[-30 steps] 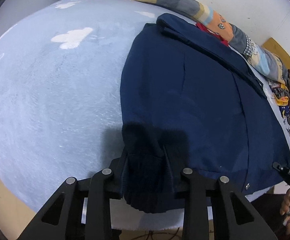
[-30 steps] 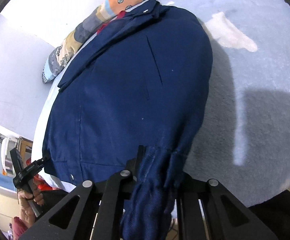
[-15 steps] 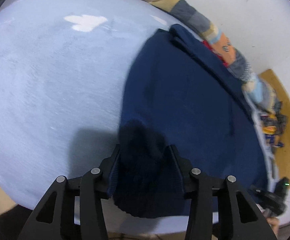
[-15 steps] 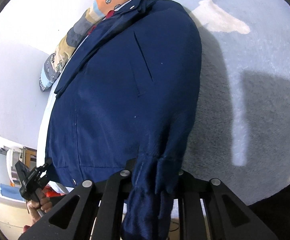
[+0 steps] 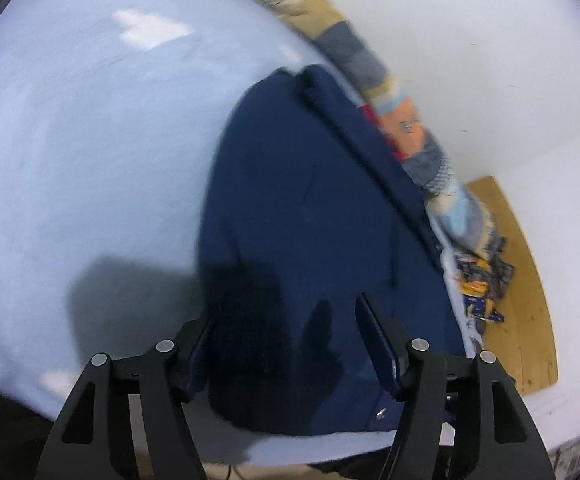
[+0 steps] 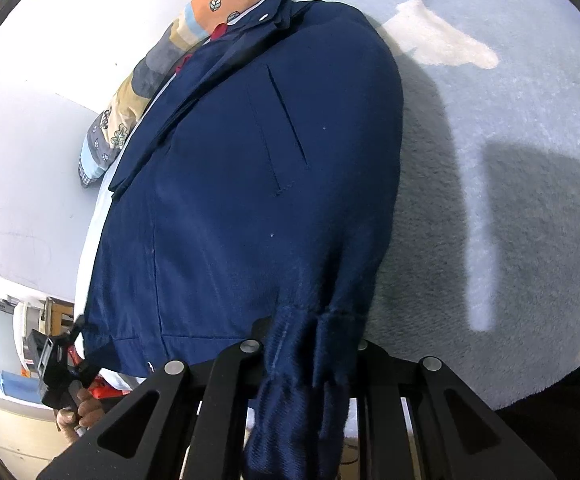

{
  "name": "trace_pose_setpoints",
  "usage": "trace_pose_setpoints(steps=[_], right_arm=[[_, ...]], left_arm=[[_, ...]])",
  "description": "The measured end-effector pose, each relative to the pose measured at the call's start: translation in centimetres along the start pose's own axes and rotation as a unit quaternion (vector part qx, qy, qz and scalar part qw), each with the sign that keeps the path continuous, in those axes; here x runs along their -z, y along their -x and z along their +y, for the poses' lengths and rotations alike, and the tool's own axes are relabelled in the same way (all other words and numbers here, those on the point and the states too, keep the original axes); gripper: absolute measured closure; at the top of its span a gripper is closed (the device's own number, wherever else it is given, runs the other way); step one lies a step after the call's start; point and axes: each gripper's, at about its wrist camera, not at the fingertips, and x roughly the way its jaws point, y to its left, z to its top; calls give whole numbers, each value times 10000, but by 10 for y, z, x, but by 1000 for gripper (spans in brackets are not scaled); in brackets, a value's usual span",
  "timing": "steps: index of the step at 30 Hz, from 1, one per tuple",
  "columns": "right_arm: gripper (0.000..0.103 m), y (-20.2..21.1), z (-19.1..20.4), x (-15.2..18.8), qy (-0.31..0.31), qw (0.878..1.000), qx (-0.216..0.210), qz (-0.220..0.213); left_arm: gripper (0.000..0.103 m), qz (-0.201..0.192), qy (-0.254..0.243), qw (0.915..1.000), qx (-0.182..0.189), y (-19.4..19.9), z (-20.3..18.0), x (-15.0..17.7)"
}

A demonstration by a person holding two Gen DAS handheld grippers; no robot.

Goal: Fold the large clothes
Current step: 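Lift the hem with both grippers and fold it toward the collar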

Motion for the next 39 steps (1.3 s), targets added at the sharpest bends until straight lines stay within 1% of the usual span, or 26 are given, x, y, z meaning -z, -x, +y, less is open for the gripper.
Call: trace_pose_setpoints(steps=[1,2,4,6,7,8,9,10,11,12,13,14,15,16,17,18,19,20,22,24,26,31,33,34,36,39], right_arm=[[88,0,-1,0,-37,10000,-23,-3],[88,0,-2,0,-60,10000,-40,-4],[88,0,-3,1,-74,10000,-46,-4],[88,1,-3,1,-67,10000,-41,-16],[88,1,-3,1,-59,10000,-32,-19],[88,1,-2,2,-58,10000,-25,-27],[88,2,-2,2,-63,10000,-28,-34],[88,2,-3,3,-68,10000,-34,-39],[88,2,-3,3,-69,10000,-40,-44],[88,2,-3,3,-75,9999,-45,-48],[88,3,-3,3,-86,9999,-48,-54],[88,3,-3,3,-101,9999,-46,-62],[88,3,-4,4,-110,9999,-40,-76],[90,3,-3,4,-106,9999,-27,-94],[93,4,-3,4,-84,9999,17,-130],[93,4,-2,4,-58,9999,37,-153],[94,5,-1,4,-34,9998,51,-181],[95,8,-1,5,-45,9997,25,-228],[95,14,-1,6,-63,9994,-51,-330],[96,23,0,7,-66,9984,-254,-494],[96,36,6,8,5,9960,-536,-714],[96,60,15,10,170,9886,-1018,-1095],[96,66,15,11,179,9868,-1111,-1163],[96,67,15,13,168,9861,-1152,-1186],[96,74,17,16,138,9847,-1236,-1220],[96,87,16,24,108,9820,-1405,-1256]], left_arm=[[39,-92,-25,9999,-73,-4,4,-2],[40,-102,13,9998,-140,-7,9,-1],[40,38,164,9998,-117,-17,17,0],[40,29,-10,10000,-36,-20,10,3],[51,22,-71,9999,111,-26,4,-1],[78,-53,-195,9994,271,-22,-1,1],[77,-148,-392,9989,191,-20,-6,2],[78,-173,-526,9985,-5,-23,-7,2],[78,-109,-534,9985,-77,-28,-6,4],[78,8,-419,9991,-80,-35,0,6],[77,41,-352,9993,-96,-37,1,7],[68,78,-295,9994,-159,-39,2,7],[63,168,-198,9995,-186,-46,4,7],[54,206,-145,9996,-119,-47,4,6],[55,136,-158,9997,-121,-47,2,5],[58,23,-284,9993,-222,-48,-2,6],[75,-19,-404,9986,-338,-47,-6,6],[87,-44,-536,9972,-519,-48,-9,7],[91,-86,-567,9964,-626,-46,-13,9],[92,-176,-535,9967,-584,-39,-17,10],[93,-265,-567,9969,-468,-20,-20,14],[93,-468,-968,9940,-223,11,-34,23],[93,-524,-1102,9924,-179,20,-37,30],[93,-517,-1123,9922,-141,31,-31,38],[93,-530,-1125,9922,-88,39,-29,46],[93,-554,-1064,9928,9,50,-23,49]])
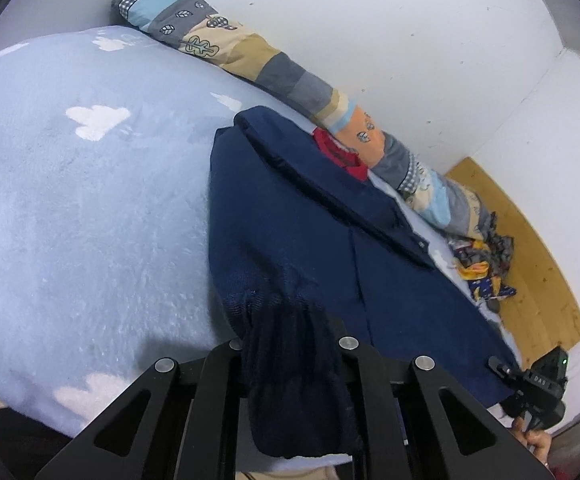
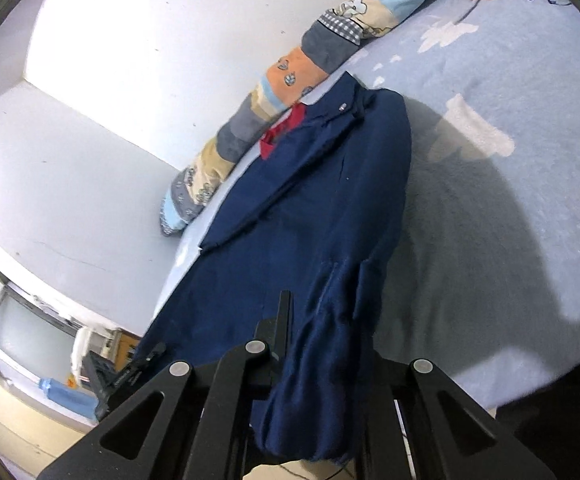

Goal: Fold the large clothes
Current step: 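Lift the hem with both grippers and fold it toward the collar, then carry the held hem over the jacket toward the red collar with both grippers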

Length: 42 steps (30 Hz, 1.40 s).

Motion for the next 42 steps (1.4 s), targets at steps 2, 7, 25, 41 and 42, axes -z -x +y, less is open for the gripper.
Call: trace_pose_setpoints(steps=[2,7,25,41,42], right_arm=[[96,13,5,4,19,9999,-155,-27],[96,38,21,10,155,9991,-402,4],[95,107,61,4,497,9953,-792,-266],[95,100,84,-39,403,9936,-1016,-300],[95,100,84,-40,383,9935,-1031,-294]], left_arm=[[93,-54,13,10000,32,14,1,3],[93,-165,136,9997,117,52,8,15],[93,-706,-99,9969,346,170,-10,23],[92,-938,197,9947,363,167,-10,-9],[92,-946,213,9946,367,167,-11,-12]])
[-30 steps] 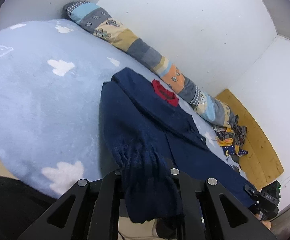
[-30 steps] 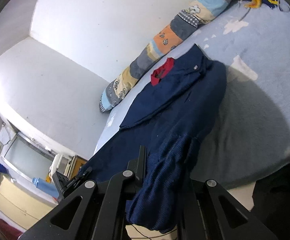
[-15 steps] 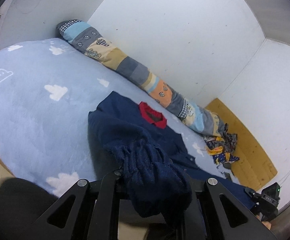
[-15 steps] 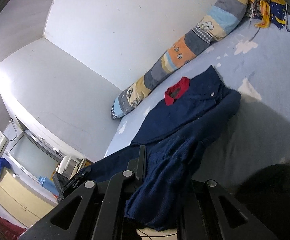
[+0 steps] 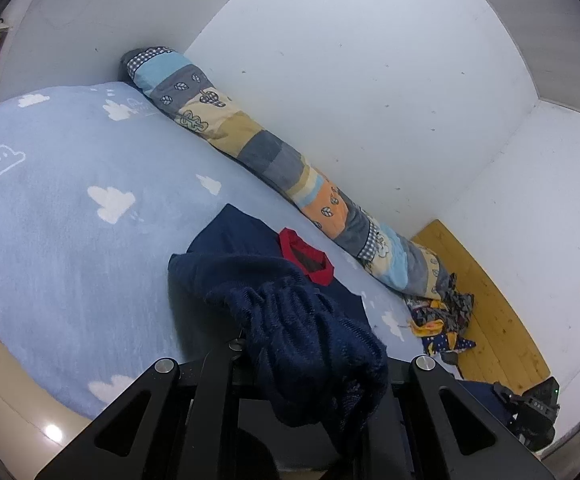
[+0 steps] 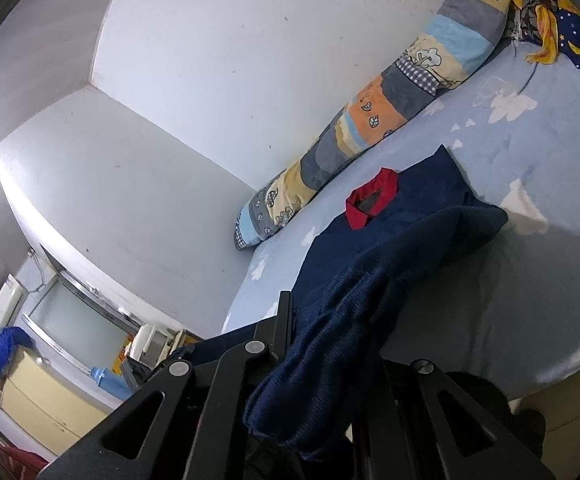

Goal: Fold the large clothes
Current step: 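Carry the held hem over the jacket toward the red collar with both grippers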

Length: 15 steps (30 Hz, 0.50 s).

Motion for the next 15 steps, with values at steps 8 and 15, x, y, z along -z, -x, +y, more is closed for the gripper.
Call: trace_pose_setpoints(steps=[8,15], right_arm=[[95,-8,-6,-10,-143,9998,-38,116],[95,-32,-8,-44,-241,9996,-63,110]], left_arm=[[92,102,47,9999,-47,-19,-2,-13],[92,105,24,9999,-83,-53,-7,-41]])
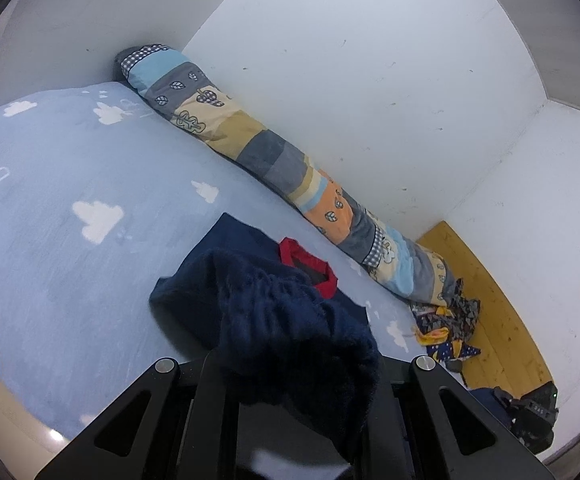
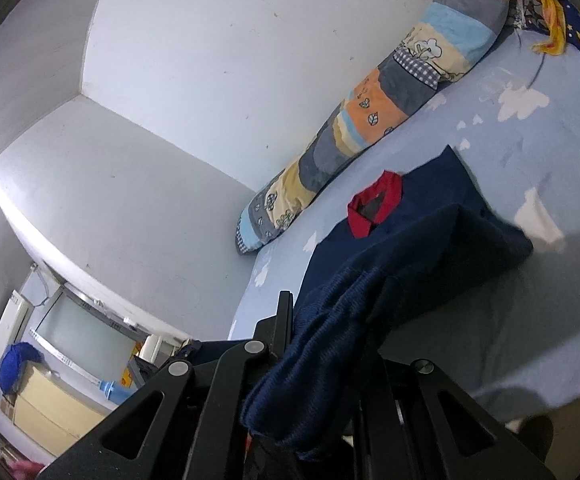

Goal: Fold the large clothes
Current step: 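Carry the held hem over the jacket toward the red collar with both grippers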

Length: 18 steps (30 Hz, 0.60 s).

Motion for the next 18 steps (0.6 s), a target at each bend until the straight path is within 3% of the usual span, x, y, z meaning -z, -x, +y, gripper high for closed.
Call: trace_pose_setpoints(steps=[5,10,13,18], right_arm=[[95,-31,-6,-41,-239,9997,-56,-14],[94,-74,-23,-86,-536,9985,81,-14],[94,-106,-40,-113,-716,9972,229,6],[90,-179,-92,-157,-1201,9909,549,240]], left_arm=[[92,-26,-52,10000,-67,-44,-6,-31],[92,119,-62,9997,-225,-115,-11,-64],[92,329,-25,9988,-370,-171,-8,-81],[92,783,215,9937,-770,-273,34,-114]])
